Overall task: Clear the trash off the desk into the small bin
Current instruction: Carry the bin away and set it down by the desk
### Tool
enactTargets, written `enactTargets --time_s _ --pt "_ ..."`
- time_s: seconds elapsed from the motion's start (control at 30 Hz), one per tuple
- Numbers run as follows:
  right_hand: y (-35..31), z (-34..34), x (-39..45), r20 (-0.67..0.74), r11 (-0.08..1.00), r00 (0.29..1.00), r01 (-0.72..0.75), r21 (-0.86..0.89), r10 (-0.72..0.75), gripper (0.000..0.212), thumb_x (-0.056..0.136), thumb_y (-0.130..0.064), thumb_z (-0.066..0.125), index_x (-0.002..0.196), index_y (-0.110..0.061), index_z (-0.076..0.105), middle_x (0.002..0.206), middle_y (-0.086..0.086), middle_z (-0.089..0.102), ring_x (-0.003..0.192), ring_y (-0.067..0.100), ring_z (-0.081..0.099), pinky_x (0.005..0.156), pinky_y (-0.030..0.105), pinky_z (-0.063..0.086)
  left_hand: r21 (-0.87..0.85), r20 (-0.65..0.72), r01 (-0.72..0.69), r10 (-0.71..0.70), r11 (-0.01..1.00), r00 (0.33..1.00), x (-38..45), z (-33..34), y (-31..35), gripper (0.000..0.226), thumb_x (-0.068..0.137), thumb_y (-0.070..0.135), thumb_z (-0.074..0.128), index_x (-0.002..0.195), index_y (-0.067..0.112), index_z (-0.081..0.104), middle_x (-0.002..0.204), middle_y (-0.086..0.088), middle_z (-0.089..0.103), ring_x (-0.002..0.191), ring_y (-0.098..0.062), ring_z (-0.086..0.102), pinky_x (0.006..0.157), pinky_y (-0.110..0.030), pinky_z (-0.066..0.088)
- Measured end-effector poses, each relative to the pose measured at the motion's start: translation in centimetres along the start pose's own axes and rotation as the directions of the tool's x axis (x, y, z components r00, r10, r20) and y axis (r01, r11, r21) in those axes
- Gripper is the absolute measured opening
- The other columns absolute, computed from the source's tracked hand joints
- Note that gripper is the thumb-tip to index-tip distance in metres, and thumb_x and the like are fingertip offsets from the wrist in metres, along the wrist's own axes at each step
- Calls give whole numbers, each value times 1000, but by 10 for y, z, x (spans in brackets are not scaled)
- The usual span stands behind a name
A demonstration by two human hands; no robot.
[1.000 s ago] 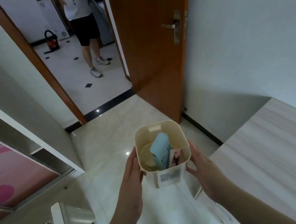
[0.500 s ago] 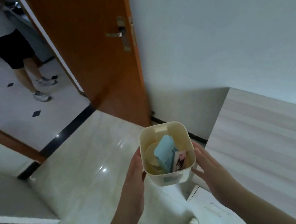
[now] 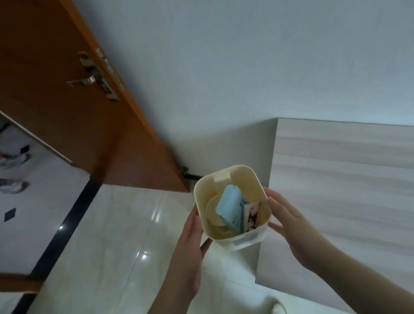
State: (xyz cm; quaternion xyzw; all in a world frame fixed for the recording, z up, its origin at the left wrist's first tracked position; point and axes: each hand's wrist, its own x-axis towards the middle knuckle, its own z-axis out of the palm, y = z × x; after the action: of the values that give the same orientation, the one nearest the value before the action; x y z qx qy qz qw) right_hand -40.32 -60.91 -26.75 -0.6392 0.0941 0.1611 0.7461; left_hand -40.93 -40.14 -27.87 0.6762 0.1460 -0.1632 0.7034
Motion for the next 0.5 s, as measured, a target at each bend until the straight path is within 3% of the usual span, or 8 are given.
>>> enactTargets --time_s 0.17,0.4,0.5 --pt "-5 -10 25 -64 1000 998 -6 16 7 31 101 -35 37 122 -42 58 123 -14 63 117 7 57 99 37 44 14 58 5 -6 1000 998 27 4 16 38 100 45 41 138 44 49 141 20 54 130 0 49 107 -36 43" --pt "-9 13 59 -160 997 987 24 69 -13 30 100 -33 38 121 -40 59 120 -12 65 112 7 60 95 35 45 23 124 25 -28 999 992 92 -21 33 37 101 42 41 137 41 51 140 16 56 128 -2 51 107 -35 43" --pt "-9 33 77 -219 998 975 42 46 -31 32 101 -33 36 124 -39 57 122 -11 64 114 7 59 95 36 45 26 190 32 -36 999 981 120 -37 41 38 102 40 42 138 39 50 137 17 58 125 -1 54 101 -29 45"
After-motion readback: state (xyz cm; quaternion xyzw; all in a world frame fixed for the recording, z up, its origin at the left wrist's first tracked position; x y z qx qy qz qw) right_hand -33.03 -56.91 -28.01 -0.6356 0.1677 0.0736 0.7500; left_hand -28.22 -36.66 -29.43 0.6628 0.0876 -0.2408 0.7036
